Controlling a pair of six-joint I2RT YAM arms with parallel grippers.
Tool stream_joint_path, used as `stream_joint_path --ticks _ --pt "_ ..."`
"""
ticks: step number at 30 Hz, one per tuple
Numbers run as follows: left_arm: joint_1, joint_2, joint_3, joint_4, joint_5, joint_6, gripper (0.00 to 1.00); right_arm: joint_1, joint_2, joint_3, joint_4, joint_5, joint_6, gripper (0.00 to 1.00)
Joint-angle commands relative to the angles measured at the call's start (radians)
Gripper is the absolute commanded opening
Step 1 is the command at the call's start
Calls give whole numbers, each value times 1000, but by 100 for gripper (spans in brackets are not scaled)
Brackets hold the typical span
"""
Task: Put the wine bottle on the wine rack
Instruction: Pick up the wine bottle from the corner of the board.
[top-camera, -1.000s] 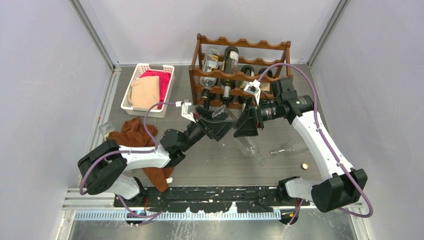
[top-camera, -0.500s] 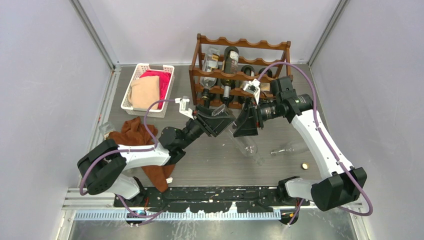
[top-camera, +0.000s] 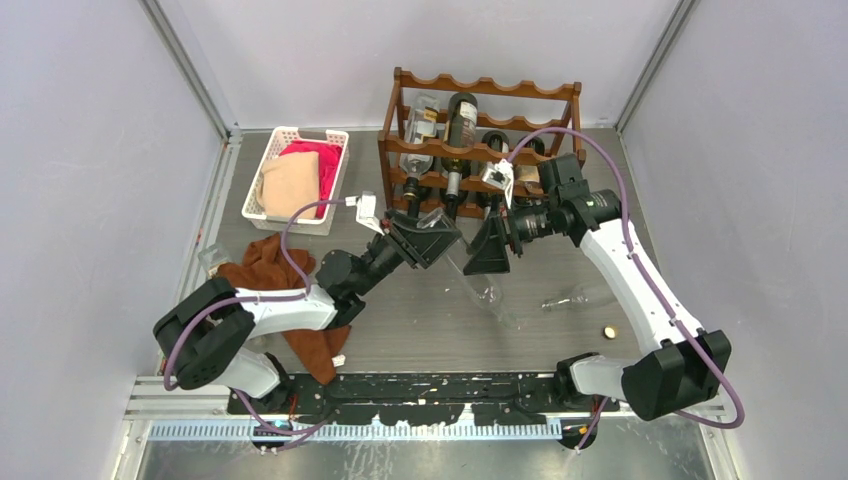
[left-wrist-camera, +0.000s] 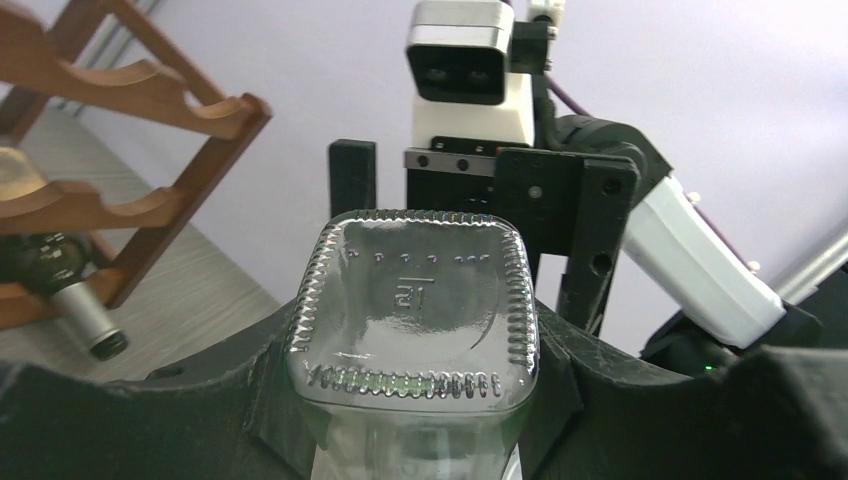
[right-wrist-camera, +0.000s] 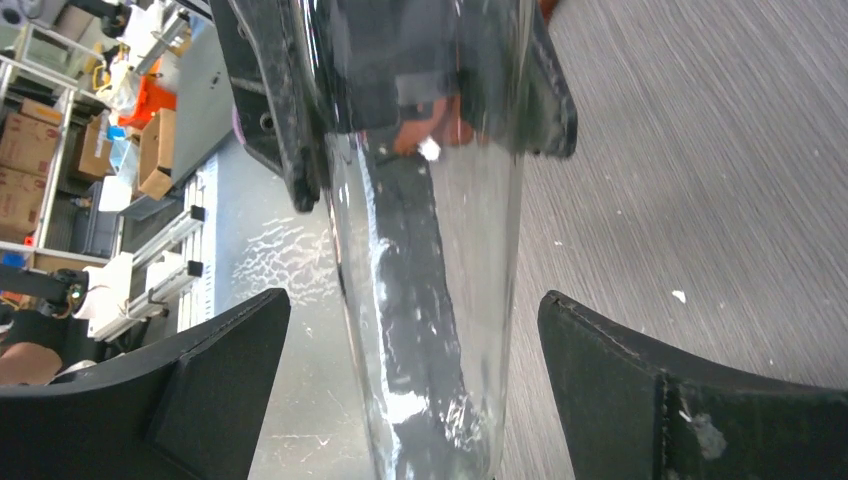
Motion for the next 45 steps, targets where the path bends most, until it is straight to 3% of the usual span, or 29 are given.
stream_joint_path --ticks 1,9,11,12,15,18,23,30,35,45 --pt "26 -46 -10 80 -45 -22 0 -1 -8 -31 -1 73 -42 100" --pt "88 -102 -71 79 -31 -86 0 -2 -129 -105 -47 238 -172 100" --pt "101 -129 -94 80 -24 -92 0 -2 -134 -127 -90 249 -134 100" --pt "109 -140 -103 80 -23 -97 0 -2 -131 -152 -97 217 -116 100" --pt "130 -175 -127 79 -29 -111 0 -3 -139 -212 -181 90 -314 100" --pt "146 -191 -145 79 -45 -132 0 -2 -173 -241 -149 70 -349 99" --pt "146 -193 -134 79 -59 -148 0 -2 -166 -328 67 47 -182 86" --pt "146 -186 -101 79 -73 -152 0 -3 -156 -304 165 -11 -83 68" --pt "146 -176 -66 79 -62 -155 0 -3 -152 -323 253 -29 27 63" --pt "146 -169 -46 79 -74 -153 0 5 -155 -340 263 -69 26 61"
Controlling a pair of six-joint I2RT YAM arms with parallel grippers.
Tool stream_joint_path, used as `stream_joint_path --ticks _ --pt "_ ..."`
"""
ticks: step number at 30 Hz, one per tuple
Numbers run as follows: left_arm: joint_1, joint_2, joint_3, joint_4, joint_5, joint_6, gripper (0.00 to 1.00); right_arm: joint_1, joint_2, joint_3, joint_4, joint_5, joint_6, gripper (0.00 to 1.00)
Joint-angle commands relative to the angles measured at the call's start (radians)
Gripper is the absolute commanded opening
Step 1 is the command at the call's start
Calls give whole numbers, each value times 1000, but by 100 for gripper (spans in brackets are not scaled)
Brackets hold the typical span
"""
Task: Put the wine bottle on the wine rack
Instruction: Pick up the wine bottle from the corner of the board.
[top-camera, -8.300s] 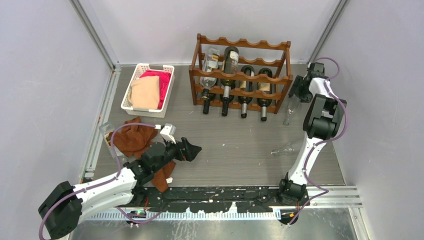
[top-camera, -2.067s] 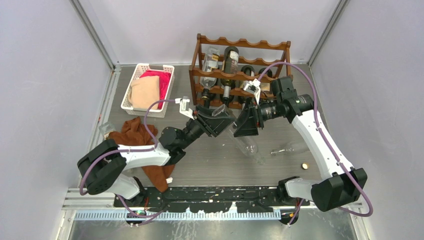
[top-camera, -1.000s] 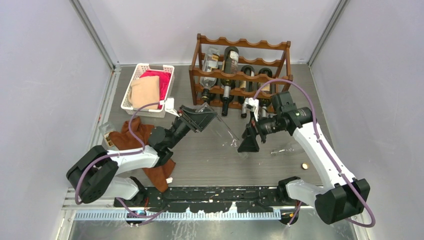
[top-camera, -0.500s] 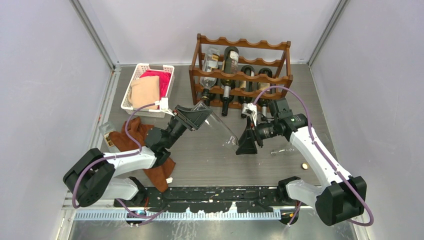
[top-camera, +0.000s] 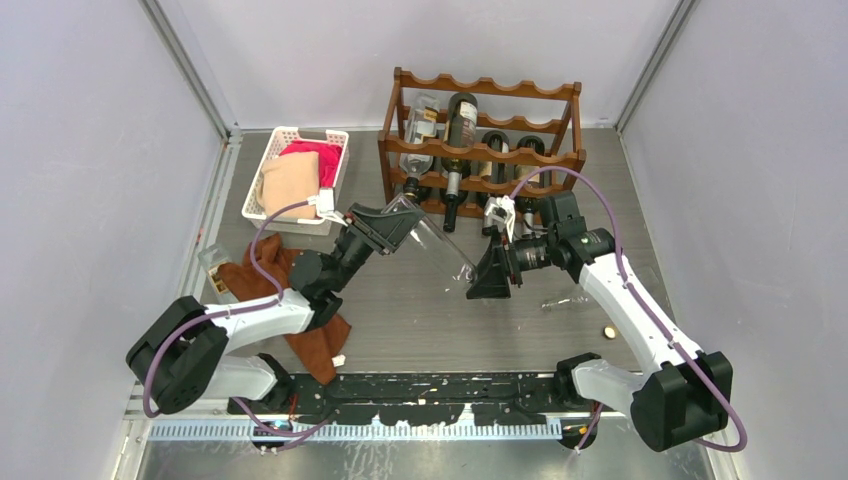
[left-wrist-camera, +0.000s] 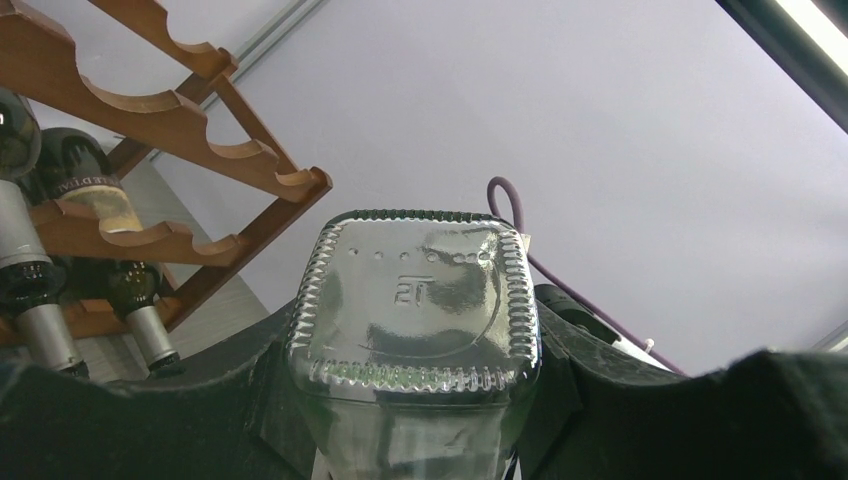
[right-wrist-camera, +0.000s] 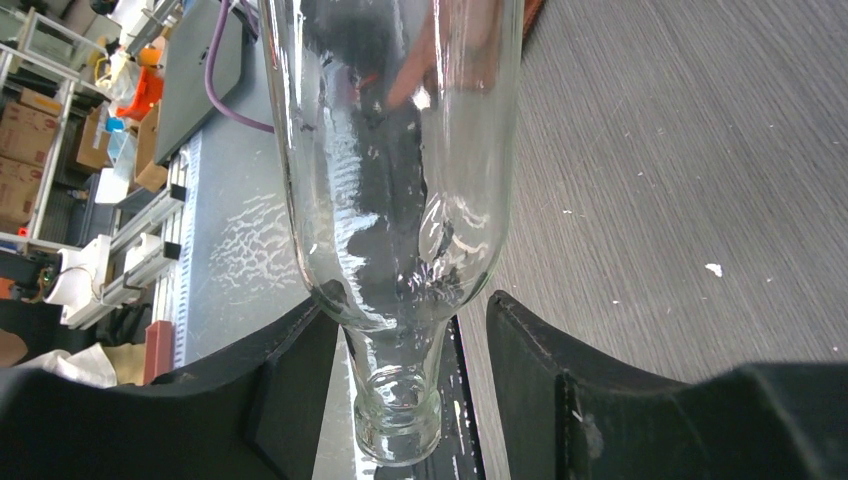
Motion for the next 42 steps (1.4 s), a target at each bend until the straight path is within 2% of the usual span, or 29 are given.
stream_joint_path --ticks 1,10,18,19,20,21,22,30,35,42 --pt "2 -12 64 115 -27 -20 0 8 -11 6 46 -53 14 61" --pt "2 -1 86 117 -32 -10 0 23 -4 25 40 -57 11 68" --pt "2 2 99 116 -32 -4 0 24 -8 44 17 -54 -3 67" --pt "2 4 102 116 -33 -3 0 24 -7 49 13 -54 -4 70" --pt "2 5 103 115 -33 -6 0 25 -7 56 10 -51 -2 82" --pt "2 7 103 116 -30 -6 0 24 -6 65 8 -49 1 98" --pt "2 8 105 116 -27 -8 0 25 -1 76 6 -47 9 99" --pt "2 4 106 116 -18 -9 0 24 29 153 37 -34 106 100" --pt "2 2 108 117 -18 -7 0 26 43 154 138 -33 218 100" --pt "2 2 110 116 -21 -3 0 42 49 143 180 -41 260 100"
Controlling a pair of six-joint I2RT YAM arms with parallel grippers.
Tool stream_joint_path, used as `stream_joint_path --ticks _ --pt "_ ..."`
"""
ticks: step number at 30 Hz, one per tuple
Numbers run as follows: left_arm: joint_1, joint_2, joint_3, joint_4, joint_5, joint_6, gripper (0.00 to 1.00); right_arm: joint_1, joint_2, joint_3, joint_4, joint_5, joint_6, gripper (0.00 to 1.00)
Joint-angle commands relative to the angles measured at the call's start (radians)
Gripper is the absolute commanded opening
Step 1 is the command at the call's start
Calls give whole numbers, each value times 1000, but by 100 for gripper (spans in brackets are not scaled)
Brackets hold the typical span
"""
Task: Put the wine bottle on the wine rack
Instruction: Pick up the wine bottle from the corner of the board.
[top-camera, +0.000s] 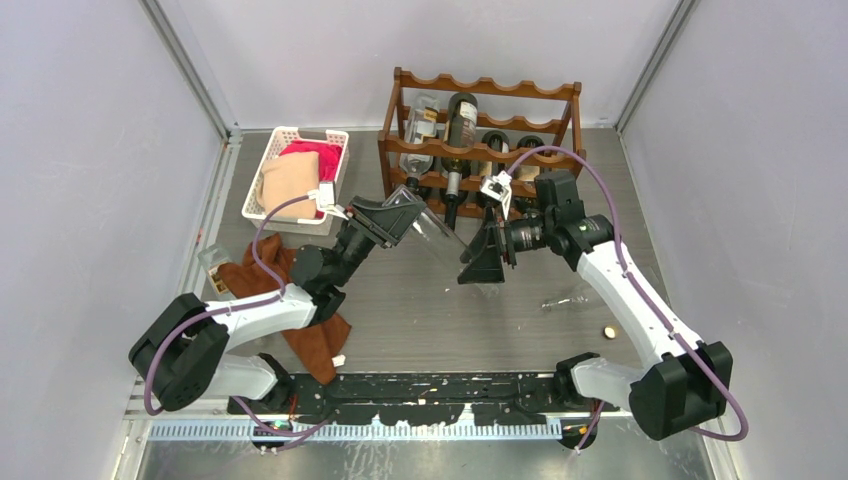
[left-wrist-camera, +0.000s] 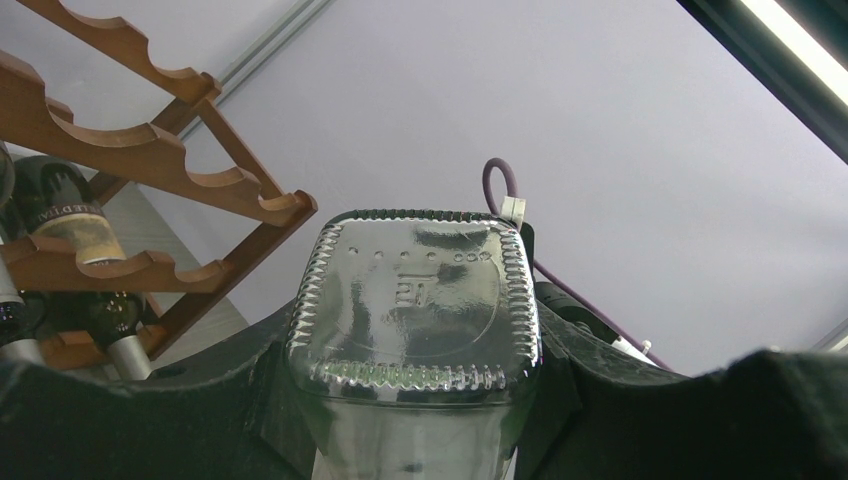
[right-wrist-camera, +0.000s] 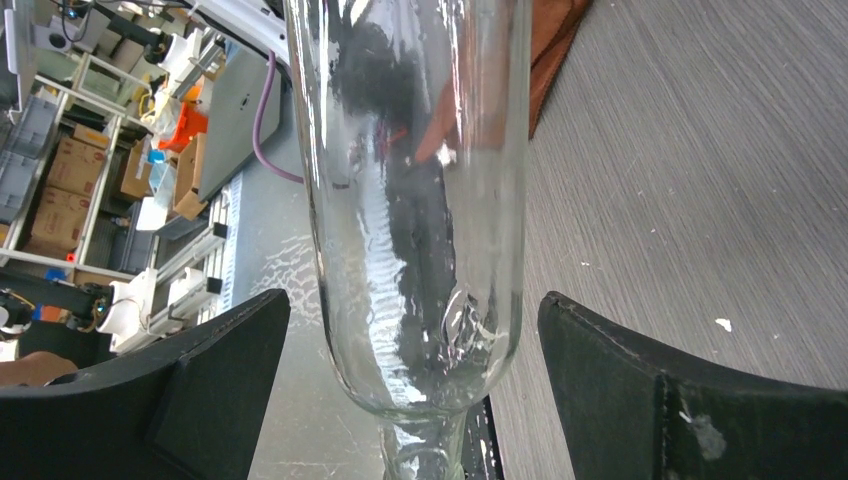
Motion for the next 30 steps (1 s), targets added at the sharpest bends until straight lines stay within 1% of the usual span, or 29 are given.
stream_joint_path --ticks 1,5,10,16,20,24,27,30 --pt "2 -14 58 114 -10 -4 0 18 -4 27 73 -16 55 99" --pt "2 -14 61 114 -10 -2 0 26 -3 22 78 -9 55 98" --pt "2 -15 60 114 -10 -1 0 30 -3 11 83 -4 54 94" --pt "2 -26 60 113 -14 3 0 30 -12 -9 82 -4 54 94" --pt "2 -34 58 114 -19 6 0 30 -16 -17 82 -11 54 89" --pt "2 -41 52 114 -20 11 0 30 -15 -15 82 -14 55 86" --pt "2 -42 49 113 -20 12 0 30 -15 -13 86 -20 58 79" --pt "3 -39 48 113 -21 12 0 30 -14 -12 88 -24 59 63"
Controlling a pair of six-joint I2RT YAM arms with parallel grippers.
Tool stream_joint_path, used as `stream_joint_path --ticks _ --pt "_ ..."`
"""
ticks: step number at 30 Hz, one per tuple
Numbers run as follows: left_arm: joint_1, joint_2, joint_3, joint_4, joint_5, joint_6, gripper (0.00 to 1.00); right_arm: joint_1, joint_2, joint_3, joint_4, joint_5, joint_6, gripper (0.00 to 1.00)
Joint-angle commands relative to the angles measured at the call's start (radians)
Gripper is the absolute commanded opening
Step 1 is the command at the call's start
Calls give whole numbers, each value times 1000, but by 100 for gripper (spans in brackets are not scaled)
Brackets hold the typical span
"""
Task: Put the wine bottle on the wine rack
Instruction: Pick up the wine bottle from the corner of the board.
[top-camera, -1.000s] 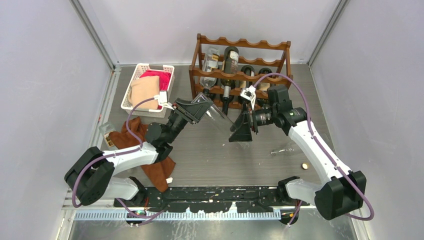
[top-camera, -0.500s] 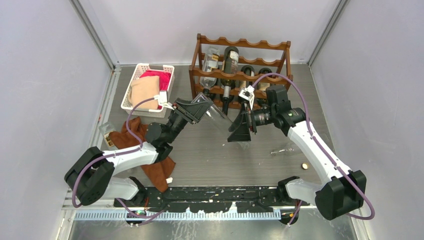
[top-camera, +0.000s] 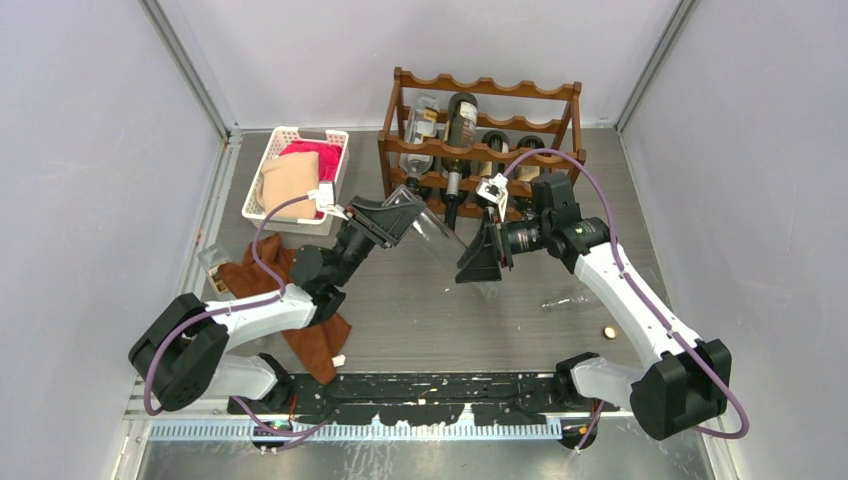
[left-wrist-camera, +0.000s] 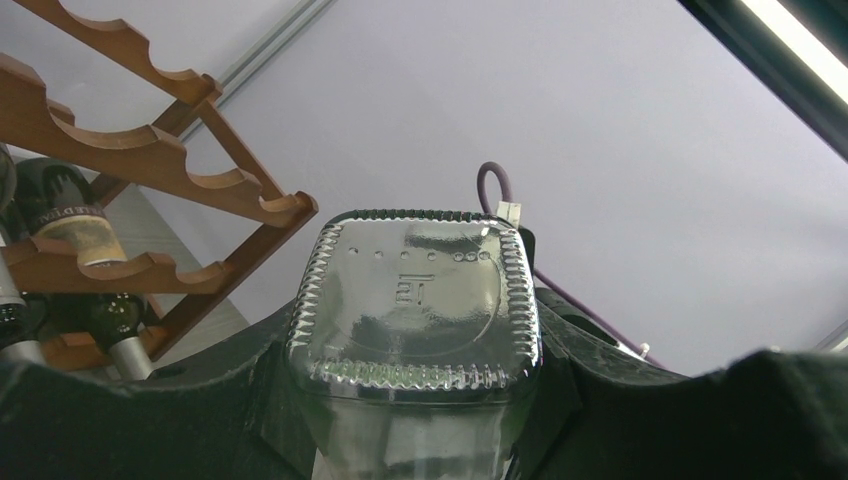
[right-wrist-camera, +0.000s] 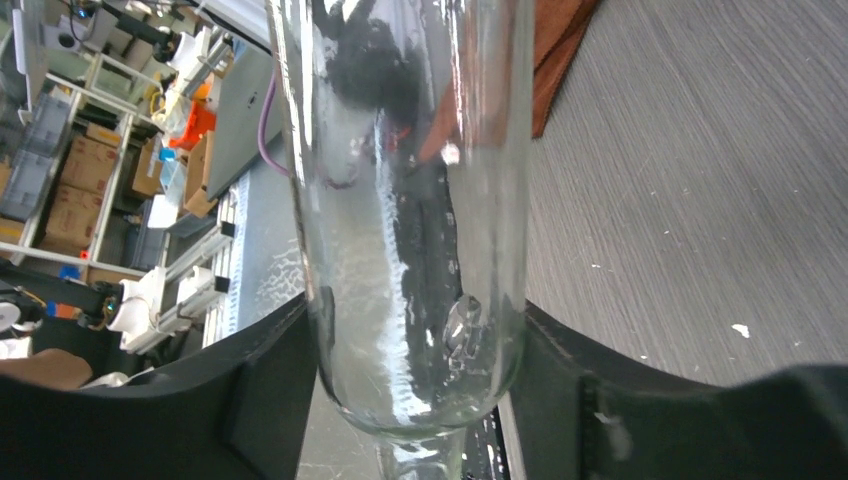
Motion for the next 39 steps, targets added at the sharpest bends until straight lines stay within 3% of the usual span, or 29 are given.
stream_joint_path --ticks 1,6,8,12,15,23,35,39 --pt "2 -37 47 113 -21 6 0 5 -14 13 34 -29 12 57" --pt "3 -29 33 112 -61 -10 3 4 -16 18 32 -35 15 9" --pt "2 -25 19 113 -78 -22 16 -2 -19 24 26 -47 13 2" --pt "3 -15 -17 112 -105 -49 61 -21 -21 46 2 -58 0 1" --pt "2 -4 -36 111 -103 -61 73 -32 -18 68 -34 -71 -27 1" --pt "2 21 -82 112 -109 -74 84 -71 -21 103 -105 -84 -94 1" --pt "2 15 -179 112 -182 -46 84 -143 -47 92 -149 -100 -134 1" --pt "4 -32 -214 112 -210 7 84 -164 -56 106 -237 -86 -225 1"
